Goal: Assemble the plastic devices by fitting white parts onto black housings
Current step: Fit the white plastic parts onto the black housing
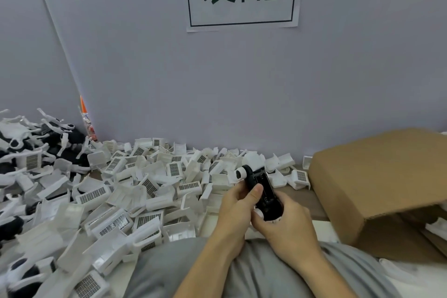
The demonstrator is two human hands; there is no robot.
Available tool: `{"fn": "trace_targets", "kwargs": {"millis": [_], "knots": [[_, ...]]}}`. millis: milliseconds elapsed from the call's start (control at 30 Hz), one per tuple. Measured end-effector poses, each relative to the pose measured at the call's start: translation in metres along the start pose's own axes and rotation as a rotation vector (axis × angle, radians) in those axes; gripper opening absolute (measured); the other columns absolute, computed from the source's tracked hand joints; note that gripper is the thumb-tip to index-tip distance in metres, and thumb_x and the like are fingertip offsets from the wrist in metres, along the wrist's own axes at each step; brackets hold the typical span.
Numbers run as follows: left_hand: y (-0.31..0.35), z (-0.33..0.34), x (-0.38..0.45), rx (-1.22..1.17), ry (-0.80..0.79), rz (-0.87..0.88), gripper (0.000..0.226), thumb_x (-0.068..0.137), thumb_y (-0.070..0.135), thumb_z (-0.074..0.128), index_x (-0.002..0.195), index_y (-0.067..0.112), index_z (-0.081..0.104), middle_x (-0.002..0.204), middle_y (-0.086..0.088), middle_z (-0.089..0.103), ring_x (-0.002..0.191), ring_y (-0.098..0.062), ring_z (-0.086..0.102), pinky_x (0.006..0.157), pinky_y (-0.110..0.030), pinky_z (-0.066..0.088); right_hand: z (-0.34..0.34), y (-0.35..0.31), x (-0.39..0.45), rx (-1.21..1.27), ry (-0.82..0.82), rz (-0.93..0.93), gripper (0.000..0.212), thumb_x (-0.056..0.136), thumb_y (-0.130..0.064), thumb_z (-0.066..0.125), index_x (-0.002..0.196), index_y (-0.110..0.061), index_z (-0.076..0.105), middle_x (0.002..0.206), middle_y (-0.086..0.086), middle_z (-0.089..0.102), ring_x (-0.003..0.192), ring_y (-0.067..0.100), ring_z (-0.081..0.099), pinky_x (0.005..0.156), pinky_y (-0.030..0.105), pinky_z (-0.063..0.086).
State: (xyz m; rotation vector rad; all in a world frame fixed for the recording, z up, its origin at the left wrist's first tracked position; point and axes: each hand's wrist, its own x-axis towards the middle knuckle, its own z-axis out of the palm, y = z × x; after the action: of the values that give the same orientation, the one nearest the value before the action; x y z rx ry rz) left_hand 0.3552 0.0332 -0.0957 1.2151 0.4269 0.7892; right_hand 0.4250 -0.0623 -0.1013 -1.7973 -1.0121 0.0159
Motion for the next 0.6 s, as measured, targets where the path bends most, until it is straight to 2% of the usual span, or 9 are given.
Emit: {"fn": "trace_targets", "kwargs": {"millis": [67,133,233,267,367,433,467,533,600], "knots": [[0.000,0.000,0.000,0.022,-0.008,0.031,0.021,0.100,0.006,0.056,0.115,0.011,0.070,0.111,-0.005,0.076,0.110,-0.018,0.070,0.097,-0.032,0.053,0.001,0.000,0.000,0.081,-0.034,0.000,0.030,0.072,-0.045,0.076,0.098,-0.040,0.064,0.088,-0.024,0.071,0.083,-0.006,0.066,0.068,0.010,0.047],[-0.001,0.000,0.000,0.052,0.001,0.056,0.023,0.100,0.001,0.055,0.114,0.012,0.070,0.109,-0.004,0.077,0.106,-0.017,0.072,0.089,-0.028,0.056,0.003,-0.001,0.001,0.127,-0.042,-0.015,0.033,0.080,-0.034,0.074,0.106,-0.046,0.059,0.099,-0.024,0.069,0.097,-0.009,0.063,0.079,0.011,0.047],[-0.005,0.000,0.002,0.155,0.015,0.108,0.032,0.095,-0.008,0.055,0.109,0.017,0.070,0.104,-0.007,0.077,0.098,-0.021,0.073,0.082,-0.030,0.059,0.004,0.000,0.002,0.196,0.049,-0.036,0.050,0.088,-0.013,0.068,0.106,-0.054,0.047,0.106,-0.040,0.058,0.107,-0.029,0.045,0.083,-0.003,0.036],[-0.006,0.000,0.002,0.192,0.008,0.130,0.036,0.094,-0.010,0.055,0.106,0.020,0.071,0.102,-0.008,0.077,0.095,-0.020,0.073,0.080,-0.030,0.059,0.003,0.002,0.002,0.231,0.074,-0.026,0.053,0.089,-0.011,0.068,0.108,-0.055,0.045,0.109,-0.045,0.056,0.108,-0.030,0.043,0.084,-0.003,0.036],[-0.009,0.002,0.002,0.345,-0.046,0.228,0.044,0.089,-0.014,0.051,0.106,0.020,0.073,0.103,-0.006,0.077,0.098,-0.017,0.072,0.084,-0.033,0.058,0.004,0.007,0.003,0.322,0.122,0.011,0.063,0.083,-0.025,0.079,0.124,-0.054,0.041,0.121,-0.039,0.053,0.118,-0.017,0.048,0.092,0.011,0.042],[-0.011,0.003,0.000,0.459,-0.111,0.289,0.036,0.086,-0.009,0.051,0.104,0.012,0.074,0.099,-0.005,0.077,0.096,-0.017,0.072,0.084,-0.041,0.059,0.005,0.008,0.005,0.383,0.152,0.058,0.082,0.072,-0.032,0.087,0.137,-0.047,0.038,0.122,-0.032,0.055,0.113,-0.011,0.056,0.089,0.012,0.047],[-0.012,0.004,-0.001,0.511,-0.136,0.308,0.031,0.085,-0.006,0.052,0.099,0.010,0.074,0.094,-0.006,0.077,0.091,-0.015,0.071,0.081,-0.041,0.059,0.005,0.009,0.007,0.406,0.179,0.078,0.085,0.069,-0.033,0.089,0.137,-0.044,0.039,0.119,-0.030,0.058,0.107,-0.010,0.061,0.085,0.012,0.049],[-0.013,0.004,-0.001,0.590,-0.154,0.337,0.026,0.083,-0.007,0.050,0.089,0.008,0.071,0.086,-0.009,0.075,0.079,-0.014,0.068,0.074,-0.039,0.057,0.004,0.012,0.009,0.417,0.236,0.106,0.074,0.068,-0.029,0.090,0.130,-0.036,0.050,0.109,-0.023,0.065,0.095,-0.010,0.065,0.077,0.009,0.051],[-0.013,0.004,-0.002,0.632,-0.161,0.360,0.026,0.081,-0.010,0.051,0.091,0.005,0.071,0.086,-0.010,0.075,0.079,-0.024,0.068,0.074,-0.042,0.056,0.001,0.014,0.011,0.374,0.267,0.130,0.062,0.069,-0.028,0.090,0.124,-0.022,0.061,0.104,-0.014,0.070,0.090,-0.005,0.067,0.076,0.011,0.052]]}}
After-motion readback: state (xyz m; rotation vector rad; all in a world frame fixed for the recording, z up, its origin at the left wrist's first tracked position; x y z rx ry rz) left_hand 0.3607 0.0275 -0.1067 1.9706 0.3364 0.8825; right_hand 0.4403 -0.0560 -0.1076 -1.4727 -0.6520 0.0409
